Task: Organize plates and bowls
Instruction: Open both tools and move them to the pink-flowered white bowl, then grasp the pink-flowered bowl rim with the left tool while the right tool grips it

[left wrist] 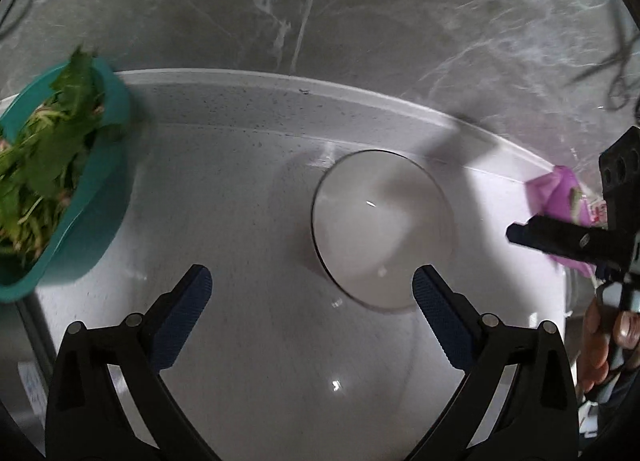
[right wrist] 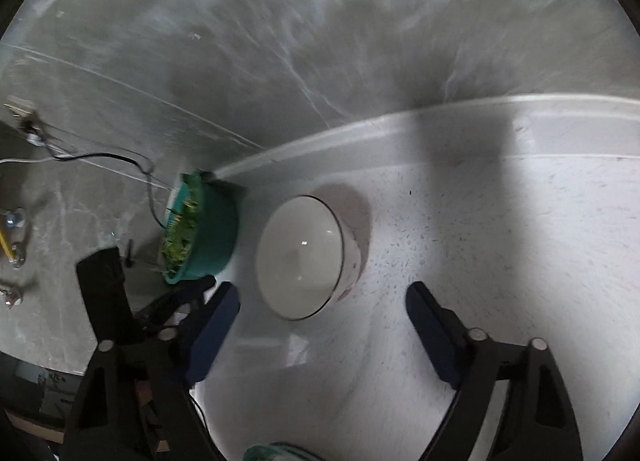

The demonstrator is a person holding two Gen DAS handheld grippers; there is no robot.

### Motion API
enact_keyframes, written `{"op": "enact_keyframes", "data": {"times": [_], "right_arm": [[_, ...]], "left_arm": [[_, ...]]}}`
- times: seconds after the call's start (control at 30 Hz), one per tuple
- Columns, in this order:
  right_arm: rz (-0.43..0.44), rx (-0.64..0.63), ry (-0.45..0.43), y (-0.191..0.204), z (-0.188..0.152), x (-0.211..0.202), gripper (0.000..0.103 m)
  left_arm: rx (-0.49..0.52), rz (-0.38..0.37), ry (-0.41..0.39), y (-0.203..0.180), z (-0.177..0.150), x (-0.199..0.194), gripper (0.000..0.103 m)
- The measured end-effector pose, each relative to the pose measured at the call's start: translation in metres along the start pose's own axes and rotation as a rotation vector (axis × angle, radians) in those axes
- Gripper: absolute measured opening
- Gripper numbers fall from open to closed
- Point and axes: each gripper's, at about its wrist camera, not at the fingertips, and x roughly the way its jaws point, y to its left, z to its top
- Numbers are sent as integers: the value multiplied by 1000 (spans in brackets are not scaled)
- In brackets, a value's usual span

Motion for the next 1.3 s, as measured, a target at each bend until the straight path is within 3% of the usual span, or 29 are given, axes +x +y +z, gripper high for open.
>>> {"op": "enact_keyframes", "data": {"times": [0.2, 0.27, 0.43, 0.57, 0.63, 0.67, 0.77, 0.83, 0.9, 1.3], "right_arm": [[-14, 18, 50, -12, 7, 38, 79], [-6, 26, 58, -16, 8, 45, 79], [-12, 34, 77, -24, 10, 57, 73], [-13, 34, 92, -27, 12, 65, 72], [-10, 35, 101, -26, 13, 70, 68], [-13, 31, 104, -27, 14, 73, 61], [-32, 14, 120, -28, 14, 79, 40], [-26, 15, 127, -29, 13, 81, 36], [-18, 9, 126, -25, 14, 82, 25], [-37, 6, 128, -14, 14, 85, 23]], "left_arm": [[14, -10, 21, 5, 19, 33, 101], [18, -9, 38, 8, 24, 44, 94], [4, -45, 73, 19, 28, 68, 55], [9, -73, 103, 20, 32, 88, 46], [6, -89, 119, 22, 32, 95, 26], [2, -91, 124, 21, 31, 97, 24], [10, -101, 127, 21, 27, 99, 19], [22, -93, 130, 14, 25, 100, 13], [31, -80, 132, 8, 25, 103, 12], [22, -68, 132, 0, 16, 90, 11]]}}
